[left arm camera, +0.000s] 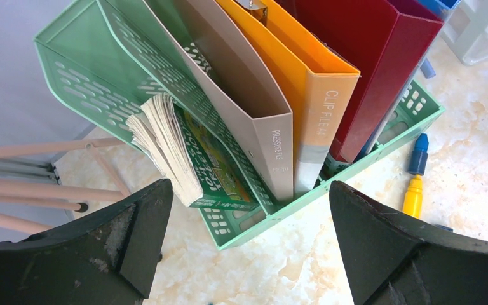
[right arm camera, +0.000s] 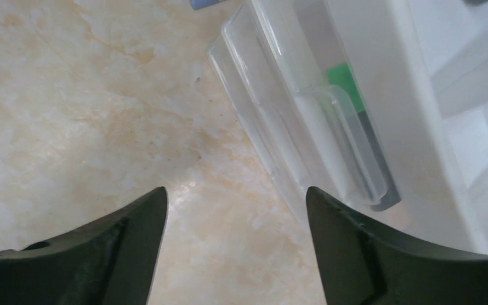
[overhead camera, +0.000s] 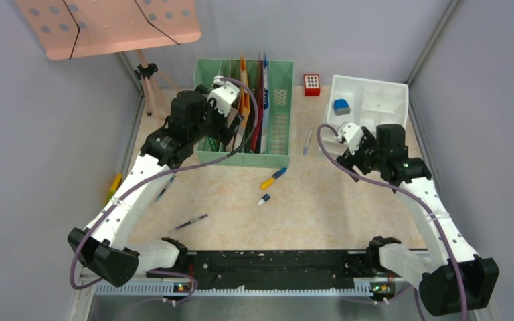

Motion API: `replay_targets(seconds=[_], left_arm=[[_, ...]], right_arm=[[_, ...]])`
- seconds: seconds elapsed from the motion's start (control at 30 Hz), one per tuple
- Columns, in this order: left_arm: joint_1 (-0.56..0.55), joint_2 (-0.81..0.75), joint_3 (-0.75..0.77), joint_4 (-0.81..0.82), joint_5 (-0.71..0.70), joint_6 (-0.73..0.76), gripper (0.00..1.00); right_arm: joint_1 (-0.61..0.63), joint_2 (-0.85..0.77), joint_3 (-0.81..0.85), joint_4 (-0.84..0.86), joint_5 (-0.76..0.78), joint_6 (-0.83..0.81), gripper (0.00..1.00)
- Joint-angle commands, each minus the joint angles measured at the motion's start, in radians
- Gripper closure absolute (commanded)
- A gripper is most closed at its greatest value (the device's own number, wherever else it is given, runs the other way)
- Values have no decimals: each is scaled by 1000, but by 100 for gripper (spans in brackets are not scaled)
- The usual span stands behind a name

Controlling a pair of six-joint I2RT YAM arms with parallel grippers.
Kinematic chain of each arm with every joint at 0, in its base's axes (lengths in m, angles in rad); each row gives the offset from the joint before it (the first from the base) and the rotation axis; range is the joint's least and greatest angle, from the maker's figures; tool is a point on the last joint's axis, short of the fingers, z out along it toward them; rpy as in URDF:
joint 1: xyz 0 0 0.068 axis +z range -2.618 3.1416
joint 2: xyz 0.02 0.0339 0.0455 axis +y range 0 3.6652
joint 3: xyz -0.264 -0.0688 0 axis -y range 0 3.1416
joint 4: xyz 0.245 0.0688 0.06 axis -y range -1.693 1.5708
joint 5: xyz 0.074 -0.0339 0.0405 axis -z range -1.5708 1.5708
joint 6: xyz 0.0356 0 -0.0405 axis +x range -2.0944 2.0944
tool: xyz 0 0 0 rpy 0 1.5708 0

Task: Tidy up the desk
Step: Close the drawer in the storage box, then move the storage box to the center of the board.

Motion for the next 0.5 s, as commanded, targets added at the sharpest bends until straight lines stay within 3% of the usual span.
replay_targets(seconds=[0.0,0.07,0.23,0.47], left_arm=[[5,-57,-8,40,-16,-1,1],[4,-64,-13,39,-18,0,1],[4,-75,-17,31,3,8,1],[4,-50,-5,38,133,-25,1]], right_arm=[[13,-84,-58,48,-44,158,11],[12,-110,-89,70,-34,219,2],[-8,-124,-138,91,7,350,1],[-197,-139,-261,284,-234,570,1]])
